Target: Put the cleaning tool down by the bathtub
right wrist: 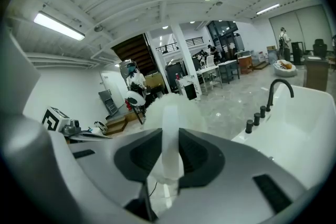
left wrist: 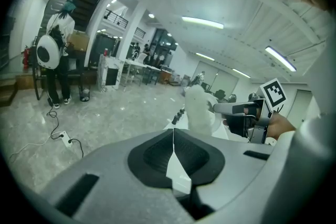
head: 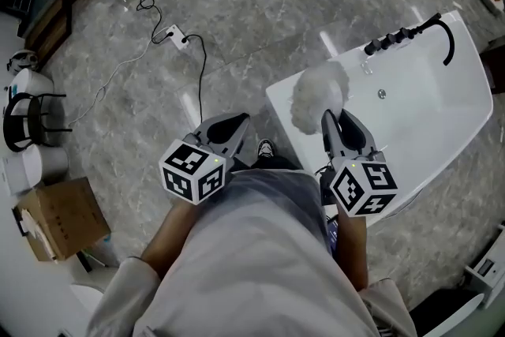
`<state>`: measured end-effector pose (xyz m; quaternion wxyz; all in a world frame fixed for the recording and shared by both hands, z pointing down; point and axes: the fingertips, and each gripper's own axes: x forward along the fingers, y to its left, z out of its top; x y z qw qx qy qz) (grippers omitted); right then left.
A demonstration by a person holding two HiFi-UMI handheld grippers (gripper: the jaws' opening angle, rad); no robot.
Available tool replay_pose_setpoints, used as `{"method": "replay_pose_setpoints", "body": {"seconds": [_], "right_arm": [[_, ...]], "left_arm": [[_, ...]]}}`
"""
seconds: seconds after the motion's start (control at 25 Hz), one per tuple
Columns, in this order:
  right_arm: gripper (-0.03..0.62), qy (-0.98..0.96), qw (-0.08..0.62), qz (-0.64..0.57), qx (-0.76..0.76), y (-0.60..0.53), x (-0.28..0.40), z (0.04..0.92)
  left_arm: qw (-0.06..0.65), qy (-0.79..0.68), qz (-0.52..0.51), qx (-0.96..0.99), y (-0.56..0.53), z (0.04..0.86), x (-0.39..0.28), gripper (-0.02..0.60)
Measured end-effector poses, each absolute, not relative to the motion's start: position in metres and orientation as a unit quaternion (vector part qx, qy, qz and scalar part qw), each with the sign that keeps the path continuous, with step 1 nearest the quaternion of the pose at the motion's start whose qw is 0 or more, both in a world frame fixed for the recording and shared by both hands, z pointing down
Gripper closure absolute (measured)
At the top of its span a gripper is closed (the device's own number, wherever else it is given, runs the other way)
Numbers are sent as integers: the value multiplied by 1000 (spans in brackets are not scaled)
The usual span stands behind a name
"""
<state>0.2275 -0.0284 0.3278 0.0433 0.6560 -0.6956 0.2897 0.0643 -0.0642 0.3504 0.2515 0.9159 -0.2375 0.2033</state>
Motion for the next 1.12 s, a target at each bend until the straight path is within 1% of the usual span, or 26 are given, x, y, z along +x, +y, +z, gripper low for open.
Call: {"method": "replay_pose_setpoints", "body": {"seconds": [0.2,0.4,0.6,0.84,1.12], "right_arm": [[513,-710,56,289,640,-37,228,335],[513,-720,68,300,622,-42,220,345],[513,-723,81,313,610,-44,223,357],[513,-726,91,319,602,-49,225,368],[513,-727,80,332,596,-57,222,382]], "left_arm": [[267,-266,172,910,-62,347,62,572],[288,-311,172,889,-61,354,43,572],[313,-333,168,873,-61,361,37,572],[322,-349,170,863,-61,365,31,572],[314,-336,183,869,-61,364,41,572]]}}
